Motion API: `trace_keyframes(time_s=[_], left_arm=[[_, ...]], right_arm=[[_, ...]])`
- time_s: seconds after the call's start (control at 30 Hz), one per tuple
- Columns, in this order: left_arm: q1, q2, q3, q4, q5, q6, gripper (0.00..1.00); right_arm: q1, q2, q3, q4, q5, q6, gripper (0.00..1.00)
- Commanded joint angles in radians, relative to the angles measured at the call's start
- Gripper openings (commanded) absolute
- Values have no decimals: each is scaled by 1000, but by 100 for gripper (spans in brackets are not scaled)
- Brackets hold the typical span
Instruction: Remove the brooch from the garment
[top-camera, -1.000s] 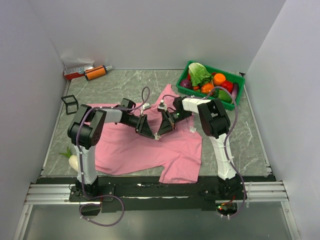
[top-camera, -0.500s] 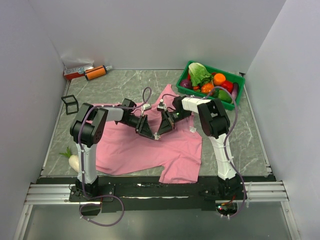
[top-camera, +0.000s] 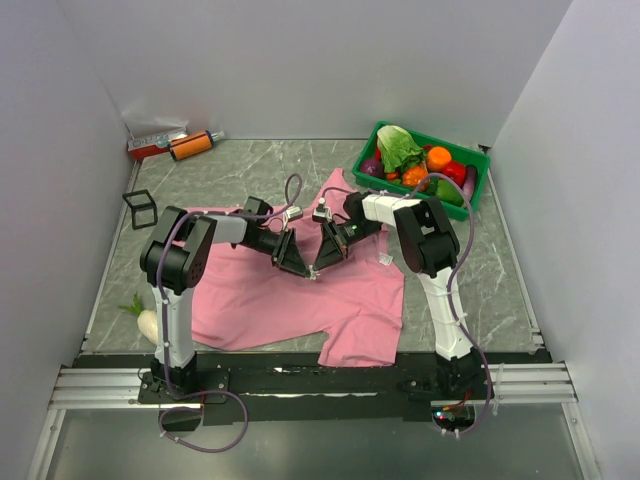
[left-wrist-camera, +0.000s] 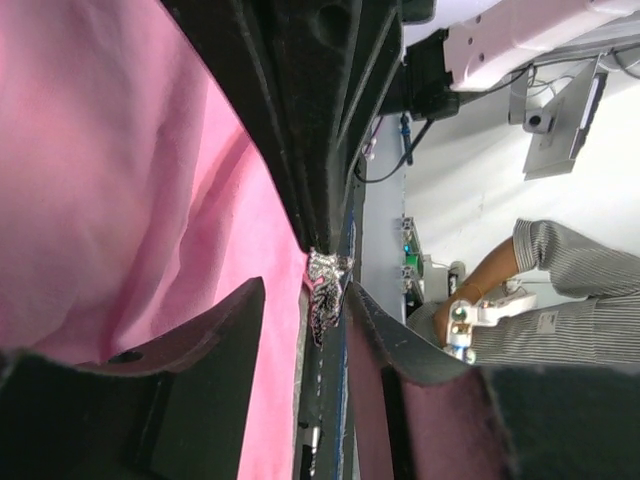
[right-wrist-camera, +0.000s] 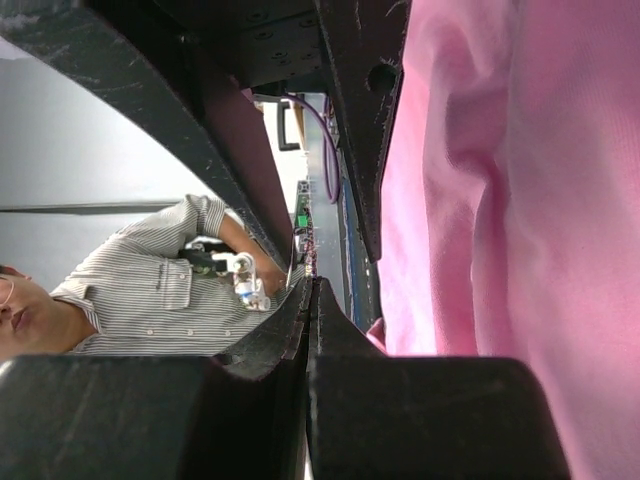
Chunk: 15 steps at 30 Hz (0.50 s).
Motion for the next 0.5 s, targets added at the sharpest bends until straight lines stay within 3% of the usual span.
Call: trace_keyframes(time_s=[0.0, 0.03, 0.13, 0.3, 0.47], left_arm=[[-4, -4, 93, -233, 96, 268, 46], [-1, 34, 163, -506, 135, 515, 46], [21, 143, 275, -908, 227, 940, 46], [16, 163, 317, -952, 217, 987, 45], [1, 142, 291, -885, 206, 908, 41]], right_arm=[[10, -42, 31, 4, -111, 6, 0], [9, -42, 31, 5, -111, 6, 0], [9, -45, 31, 5, -106, 3, 0], [9, -51, 33, 12, -99, 11, 0], [9, -57, 16, 22, -98, 16, 0]])
